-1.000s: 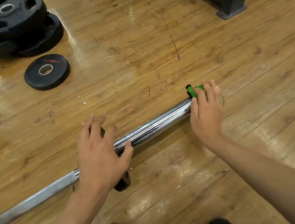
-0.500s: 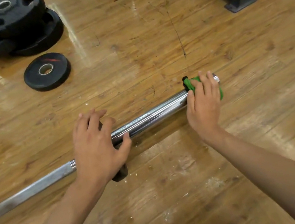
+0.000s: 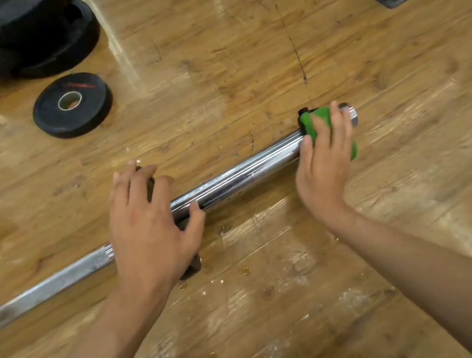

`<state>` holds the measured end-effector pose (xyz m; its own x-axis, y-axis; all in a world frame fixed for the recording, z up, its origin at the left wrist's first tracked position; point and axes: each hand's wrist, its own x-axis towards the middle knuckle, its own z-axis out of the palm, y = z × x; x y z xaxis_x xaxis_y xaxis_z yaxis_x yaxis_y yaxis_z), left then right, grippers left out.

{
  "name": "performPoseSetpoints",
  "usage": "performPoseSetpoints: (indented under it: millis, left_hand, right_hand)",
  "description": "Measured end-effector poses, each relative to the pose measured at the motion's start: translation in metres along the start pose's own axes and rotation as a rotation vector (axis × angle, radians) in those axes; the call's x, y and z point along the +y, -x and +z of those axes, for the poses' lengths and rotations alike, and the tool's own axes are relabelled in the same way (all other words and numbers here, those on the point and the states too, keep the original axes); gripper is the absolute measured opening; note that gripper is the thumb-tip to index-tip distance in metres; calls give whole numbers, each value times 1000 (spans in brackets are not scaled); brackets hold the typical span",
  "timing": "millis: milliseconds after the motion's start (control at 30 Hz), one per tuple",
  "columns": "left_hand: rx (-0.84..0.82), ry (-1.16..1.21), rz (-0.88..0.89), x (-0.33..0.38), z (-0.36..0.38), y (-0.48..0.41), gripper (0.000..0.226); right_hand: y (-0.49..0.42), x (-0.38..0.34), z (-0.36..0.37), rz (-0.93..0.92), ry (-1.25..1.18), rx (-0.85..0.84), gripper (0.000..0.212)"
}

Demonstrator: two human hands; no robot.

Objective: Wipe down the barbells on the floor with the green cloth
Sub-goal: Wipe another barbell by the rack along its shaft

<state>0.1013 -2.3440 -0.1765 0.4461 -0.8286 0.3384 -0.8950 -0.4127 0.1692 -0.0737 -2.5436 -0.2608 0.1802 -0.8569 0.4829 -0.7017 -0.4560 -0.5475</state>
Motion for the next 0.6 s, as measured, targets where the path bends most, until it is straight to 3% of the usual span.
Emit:
performPoseSetpoints:
  millis: [67, 200, 333, 467, 600]
  left_hand:
    - [-9, 7, 19, -7, 2, -8, 47]
    - [-83, -13, -19, -16, -1, -26, 57]
    - [-58, -135, 6, -9, 0, -23, 49]
    - [-11, -138, 18, -16, 8, -33, 49]
    - [-8, -132, 25, -22, 12, -46, 56]
  right_hand:
    - [25, -15, 8, -84, -53, -77, 41]
    - [2, 27, 8, -455, 14, -232, 47]
    - [-44, 48, 5, -259, 53, -171, 48]
    - [-32, 5, 22, -136, 21, -100, 46]
    - [-22, -1, 37, -610, 32, -253, 47]
